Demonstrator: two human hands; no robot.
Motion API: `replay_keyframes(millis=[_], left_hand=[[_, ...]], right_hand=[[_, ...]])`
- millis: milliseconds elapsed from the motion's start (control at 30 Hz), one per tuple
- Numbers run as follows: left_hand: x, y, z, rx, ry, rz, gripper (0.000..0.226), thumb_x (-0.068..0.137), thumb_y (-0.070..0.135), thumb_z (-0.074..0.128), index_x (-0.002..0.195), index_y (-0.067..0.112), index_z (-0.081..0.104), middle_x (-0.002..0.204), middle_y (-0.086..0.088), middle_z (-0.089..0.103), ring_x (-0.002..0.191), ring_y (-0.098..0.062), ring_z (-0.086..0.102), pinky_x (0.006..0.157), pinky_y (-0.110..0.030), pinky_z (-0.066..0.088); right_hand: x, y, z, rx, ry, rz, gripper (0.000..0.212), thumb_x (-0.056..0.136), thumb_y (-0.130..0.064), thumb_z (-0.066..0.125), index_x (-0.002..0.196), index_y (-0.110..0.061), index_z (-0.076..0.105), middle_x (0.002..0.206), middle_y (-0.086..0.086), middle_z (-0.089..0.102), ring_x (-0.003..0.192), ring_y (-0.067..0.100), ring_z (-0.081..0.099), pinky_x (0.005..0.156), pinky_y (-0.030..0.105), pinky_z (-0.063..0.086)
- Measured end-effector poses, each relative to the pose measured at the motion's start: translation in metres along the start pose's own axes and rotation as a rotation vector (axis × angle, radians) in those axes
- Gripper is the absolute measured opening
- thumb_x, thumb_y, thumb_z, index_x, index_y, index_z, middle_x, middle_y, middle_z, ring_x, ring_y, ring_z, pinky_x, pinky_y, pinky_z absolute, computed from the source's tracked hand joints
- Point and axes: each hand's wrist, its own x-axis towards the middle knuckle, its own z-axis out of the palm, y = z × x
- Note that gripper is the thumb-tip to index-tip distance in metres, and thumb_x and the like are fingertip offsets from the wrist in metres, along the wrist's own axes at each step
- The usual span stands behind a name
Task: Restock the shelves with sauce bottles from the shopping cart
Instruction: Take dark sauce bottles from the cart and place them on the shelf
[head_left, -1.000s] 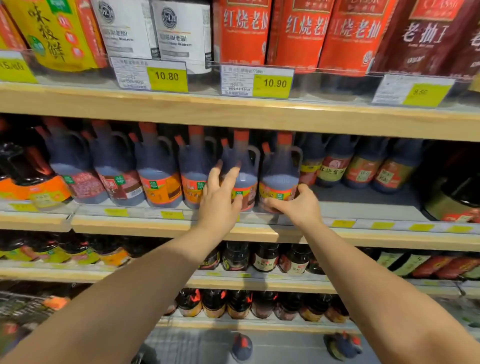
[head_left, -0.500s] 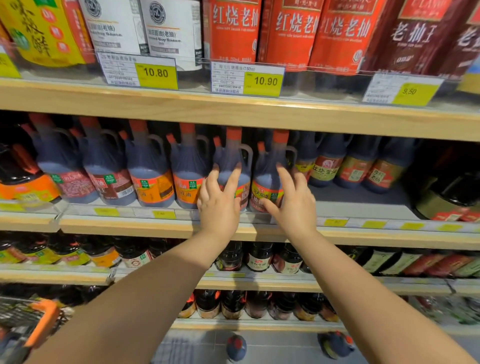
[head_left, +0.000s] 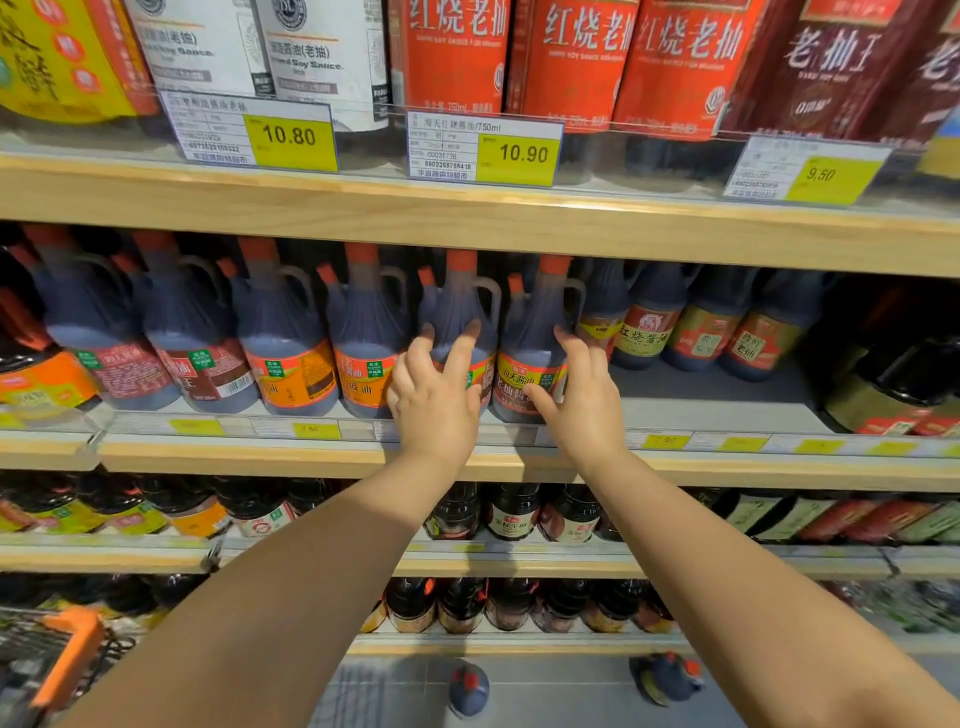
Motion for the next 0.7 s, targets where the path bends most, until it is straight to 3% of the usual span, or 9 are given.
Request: replay_keyframes(millis=[133, 233, 400, 533, 600, 700], left_hand=[[-0.010, -0.003, -0.010, -0.039, -0.060, 0.022, 0.071, 0.085, 0.025, 0.062, 0.145, 0.039, 0.026, 0.150, -0.008, 0.021, 0.136, -0.030, 0.027, 0.104, -0.048, 0.035], [-0.030, -0.012, -0.025, -0.050, -0.196, 0.050, 0.071, 0.083, 0.025, 0.062, 0.144, 0.036, 0.029, 0.151, -0.003, 0.020, 0.137, -0.027, 0.028, 0.107, -0.046, 0.032], [-0.094, -0.027, -0.071, 0.185, -0.497, -0.163, 0.057, 0.083, 0.039, 0.060, 0.135, 0.026, 0.039, 0.157, -0.005, 0.000, 0.140, -0.032, 0.018, 0.107, -0.046, 0.029], [-0.164, -0.048, -0.116, 0.275, -0.734, -0.305, 0.059, 0.086, 0.045, 0.057, 0.137, 0.022, 0.040, 0.153, -0.009, 0.012, 0.133, -0.033, 0.031, 0.100, -0.043, 0.040], [-0.200, -0.061, -0.136, 0.252, -0.774, -0.383, 0.058, 0.086, 0.044, 0.055, 0.136, 0.020, 0.040, 0.150, -0.010, 0.019, 0.122, -0.032, 0.045, 0.089, -0.040, 0.048], [-0.257, -0.077, -0.166, 0.265, -0.798, -0.466, 0.059, 0.087, 0.049, 0.051, 0.135, 0.017, 0.039, 0.143, -0.012, 0.028, 0.119, -0.033, 0.046, 0.088, -0.040, 0.046]], right_hand=[[-0.009, -0.002, -0.005, -0.020, -0.029, -0.017, 0.070, 0.081, -0.028, 0.072, 0.141, -0.013, 0.038, 0.137, 0.011, 0.043, 0.128, 0.029, 0.044, 0.104, 0.043, 0.040], [-0.026, -0.012, -0.014, -0.068, -0.109, -0.053, 0.070, 0.083, -0.029, 0.068, 0.144, -0.016, 0.036, 0.151, 0.010, 0.032, 0.140, 0.026, 0.030, 0.113, 0.044, 0.028], [-0.069, -0.041, -0.039, -0.208, -0.417, -0.111, 0.073, 0.085, -0.034, 0.063, 0.147, -0.020, 0.026, 0.156, 0.007, 0.023, 0.143, 0.027, 0.025, 0.113, 0.046, 0.028], [-0.124, -0.064, -0.058, -0.298, -0.648, -0.190, 0.079, 0.083, -0.036, 0.065, 0.148, -0.022, 0.023, 0.154, 0.007, 0.025, 0.136, 0.031, 0.034, 0.102, 0.044, 0.041], [-0.153, -0.076, -0.065, -0.310, -0.733, -0.245, 0.079, 0.083, -0.038, 0.065, 0.148, -0.023, 0.023, 0.152, 0.007, 0.027, 0.132, 0.032, 0.037, 0.097, 0.043, 0.044], [-0.195, -0.095, -0.069, -0.358, -0.908, -0.325, 0.079, 0.083, -0.038, 0.066, 0.148, -0.022, 0.023, 0.151, 0.009, 0.026, 0.132, 0.034, 0.037, 0.098, 0.044, 0.044]])
